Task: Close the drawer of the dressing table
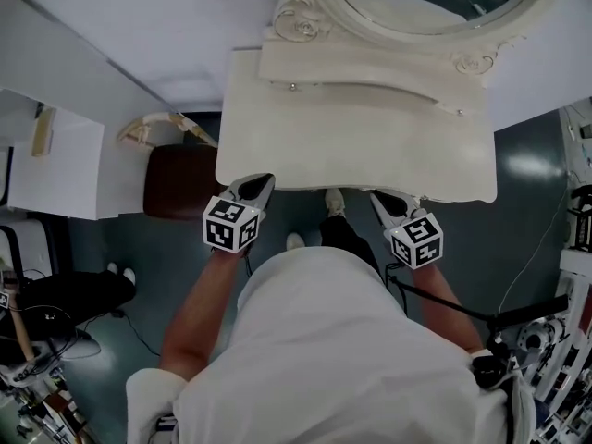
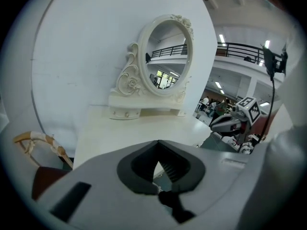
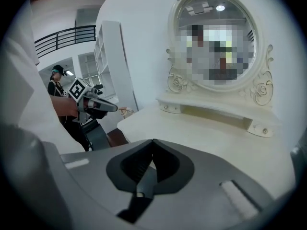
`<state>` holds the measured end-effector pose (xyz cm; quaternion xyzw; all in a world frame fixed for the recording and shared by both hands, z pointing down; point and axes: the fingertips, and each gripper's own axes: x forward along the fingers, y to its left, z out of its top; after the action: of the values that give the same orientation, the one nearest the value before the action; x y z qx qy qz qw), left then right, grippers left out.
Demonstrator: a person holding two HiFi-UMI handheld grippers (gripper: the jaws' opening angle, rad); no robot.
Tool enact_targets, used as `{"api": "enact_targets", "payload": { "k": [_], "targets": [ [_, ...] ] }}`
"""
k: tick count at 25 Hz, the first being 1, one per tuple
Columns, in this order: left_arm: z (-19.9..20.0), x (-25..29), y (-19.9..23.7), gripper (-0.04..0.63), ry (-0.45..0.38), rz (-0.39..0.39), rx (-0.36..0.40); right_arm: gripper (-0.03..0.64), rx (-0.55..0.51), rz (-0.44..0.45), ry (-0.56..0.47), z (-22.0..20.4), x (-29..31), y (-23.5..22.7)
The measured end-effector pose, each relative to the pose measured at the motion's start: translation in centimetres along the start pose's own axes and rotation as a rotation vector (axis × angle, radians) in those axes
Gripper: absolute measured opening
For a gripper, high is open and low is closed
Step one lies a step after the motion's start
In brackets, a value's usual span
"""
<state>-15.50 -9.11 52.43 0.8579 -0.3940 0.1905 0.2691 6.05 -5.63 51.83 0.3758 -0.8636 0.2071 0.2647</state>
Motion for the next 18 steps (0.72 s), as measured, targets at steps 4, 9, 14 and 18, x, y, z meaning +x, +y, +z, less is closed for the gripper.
{"api": "enact_targets", "payload": {
  "k": [4, 9, 14, 18],
  "targets": [
    [-0.8, -3.0, -2.6, 0.003, -0.008, -0.051, 0.034, 0.002, -0.011, -0.006, -0.005, -0.5, -0.7, 2.1],
    [-1.3, -5.7, -5.5, 0.003, -0.019, -0.099, 0.072, 0.002, -0.024, -0.011, -0.008, -1.0, -1.2, 3.9],
    [-1.8, -7.6, -7.6, 0.003, -0.039, -0.132, 0.122, 0.002, -0.052, -0.008, -0.012, -1.4, -1.6, 6.1],
    [-2.5, -8.7, -8.4, 0.003, -0.053, -0.148, 0.145, 0.002, -0.064, -0.016, -0.014, -1.9, -1.9, 7.4]
  ]
}}
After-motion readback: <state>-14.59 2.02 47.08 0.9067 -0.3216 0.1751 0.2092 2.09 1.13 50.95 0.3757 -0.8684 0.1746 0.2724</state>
